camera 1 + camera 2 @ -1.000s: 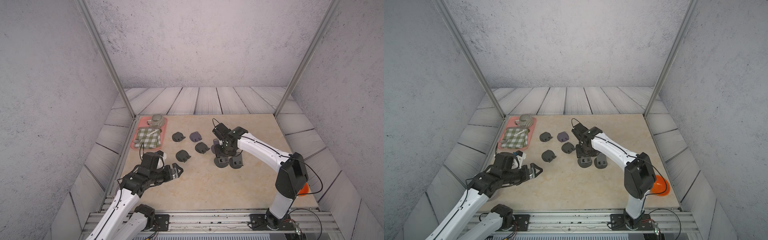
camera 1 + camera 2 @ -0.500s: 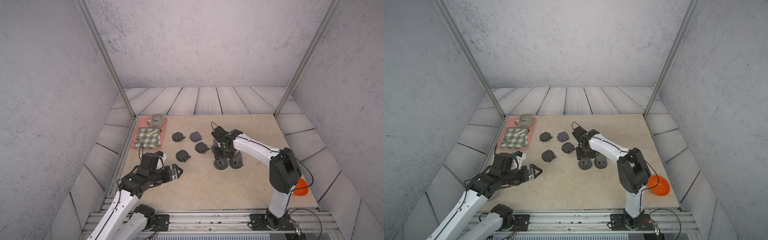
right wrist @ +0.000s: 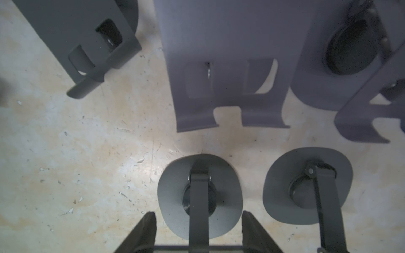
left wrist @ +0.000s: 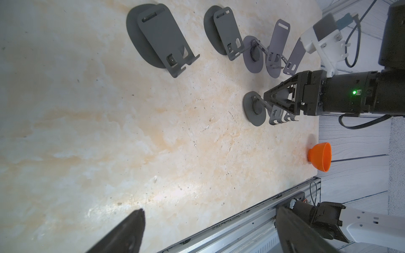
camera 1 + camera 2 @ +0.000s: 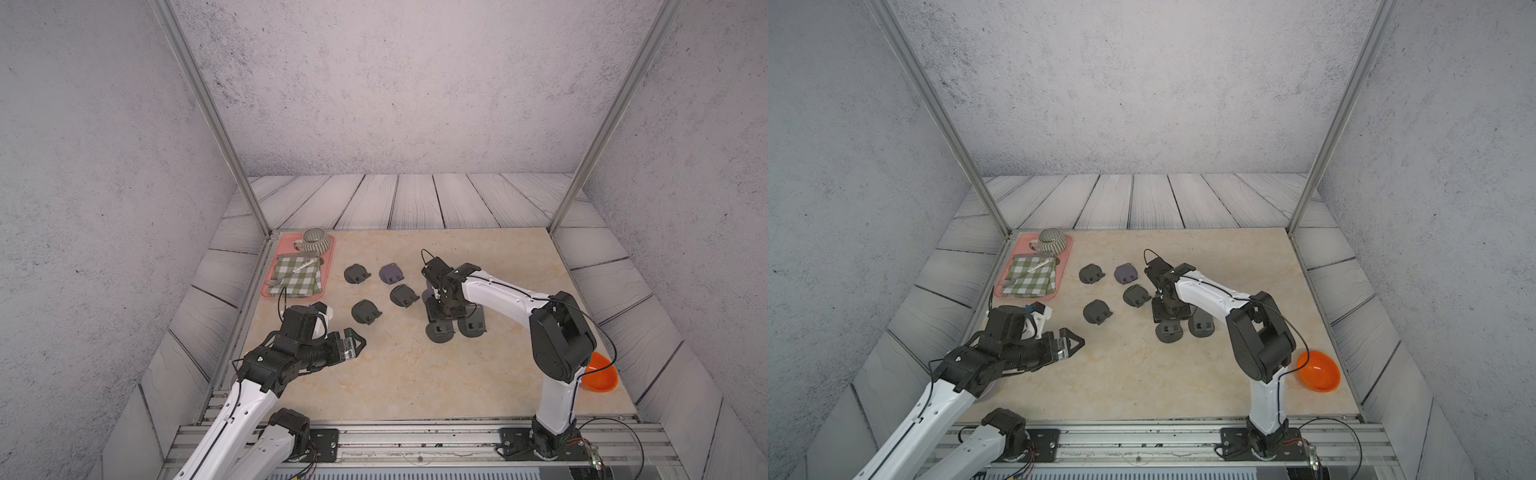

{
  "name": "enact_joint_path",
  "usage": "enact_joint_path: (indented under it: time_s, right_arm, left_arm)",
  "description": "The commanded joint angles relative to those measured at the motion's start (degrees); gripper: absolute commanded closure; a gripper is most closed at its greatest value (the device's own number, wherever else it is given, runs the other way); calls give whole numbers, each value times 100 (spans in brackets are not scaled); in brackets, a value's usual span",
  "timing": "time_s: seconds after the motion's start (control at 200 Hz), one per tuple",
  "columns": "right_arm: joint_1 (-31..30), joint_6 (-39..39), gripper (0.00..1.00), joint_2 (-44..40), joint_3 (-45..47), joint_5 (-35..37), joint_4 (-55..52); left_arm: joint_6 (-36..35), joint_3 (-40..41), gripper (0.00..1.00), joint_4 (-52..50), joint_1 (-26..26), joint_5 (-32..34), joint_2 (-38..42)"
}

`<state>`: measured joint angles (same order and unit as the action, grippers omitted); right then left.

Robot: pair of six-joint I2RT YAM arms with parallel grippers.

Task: Open the phone stand
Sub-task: Place the phone stand at the center of the board, then pick up the phone stand at the center of the board.

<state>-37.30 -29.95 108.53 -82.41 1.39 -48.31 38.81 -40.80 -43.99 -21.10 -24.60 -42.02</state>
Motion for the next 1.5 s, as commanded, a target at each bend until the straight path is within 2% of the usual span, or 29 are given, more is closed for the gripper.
enact_joint_path:
  time_s: [0.0, 0.095, 0.22, 0.36, 0.495, 0.821, 1.121, 1.496]
  right_arm:
    - [35, 16, 38, 68, 111, -92, 6]
    - [45, 15, 34, 47, 120, -86, -10]
    - [38, 10, 24, -69, 155, -64, -37]
    - [43, 29, 7, -231, 156, -77, -113]
    - [28, 47, 0, -446, 121, -77, -211]
    - [-129, 205, 1, -893, -165, 187, -568]
    - [-719, 682, 1, -793, -1113, 502, -885]
    - [-1215, 1146, 1, -61, -2018, -139, -368]
  left_arm:
    - [-84, -113, 2, -75, 27, -52, 36]
    - [-84, -128, 2, -88, 27, -58, 36]
    - [-75, -131, 2, -108, 27, -71, 43]
    - [-76, -130, 2, -110, 27, -72, 62]
    - [-49, -122, 2, -132, 27, -57, 102]
    - [-55, -296, 2, -520, 27, 74, 176]
    - [-145, -624, 2, -1223, 27, 269, 414]
    - [-53, -1054, 2, -2354, 27, 491, 1161]
